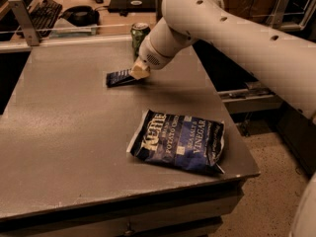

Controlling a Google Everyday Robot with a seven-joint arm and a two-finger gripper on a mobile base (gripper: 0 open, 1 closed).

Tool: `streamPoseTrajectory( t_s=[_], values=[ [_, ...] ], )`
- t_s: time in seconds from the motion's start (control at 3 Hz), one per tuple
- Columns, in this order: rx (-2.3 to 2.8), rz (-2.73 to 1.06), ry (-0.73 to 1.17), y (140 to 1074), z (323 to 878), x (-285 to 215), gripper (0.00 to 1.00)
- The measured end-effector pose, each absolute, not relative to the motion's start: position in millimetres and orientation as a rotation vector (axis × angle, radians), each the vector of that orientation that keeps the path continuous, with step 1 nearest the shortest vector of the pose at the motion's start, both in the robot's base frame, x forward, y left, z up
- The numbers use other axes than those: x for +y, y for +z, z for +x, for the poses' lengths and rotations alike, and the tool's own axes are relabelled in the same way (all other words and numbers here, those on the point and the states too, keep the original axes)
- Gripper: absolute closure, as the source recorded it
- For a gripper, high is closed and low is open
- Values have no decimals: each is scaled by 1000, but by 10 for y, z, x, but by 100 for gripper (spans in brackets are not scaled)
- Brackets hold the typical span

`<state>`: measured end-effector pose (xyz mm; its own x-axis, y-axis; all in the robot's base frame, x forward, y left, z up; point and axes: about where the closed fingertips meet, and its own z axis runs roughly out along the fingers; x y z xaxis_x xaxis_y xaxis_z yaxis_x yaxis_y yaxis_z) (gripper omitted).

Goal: Move rxbar blueberry near green can

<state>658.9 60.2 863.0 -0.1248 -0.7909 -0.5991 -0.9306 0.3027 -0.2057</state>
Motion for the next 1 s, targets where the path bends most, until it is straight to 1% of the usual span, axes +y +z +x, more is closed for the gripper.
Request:
streamPoseTrajectory(
  t_s=[0.33,1.0],
  values=[
    [2012,-1455,230,8601,6782,179,100],
    [2041,-1387,179,8607,7079,-164,100]
  ],
)
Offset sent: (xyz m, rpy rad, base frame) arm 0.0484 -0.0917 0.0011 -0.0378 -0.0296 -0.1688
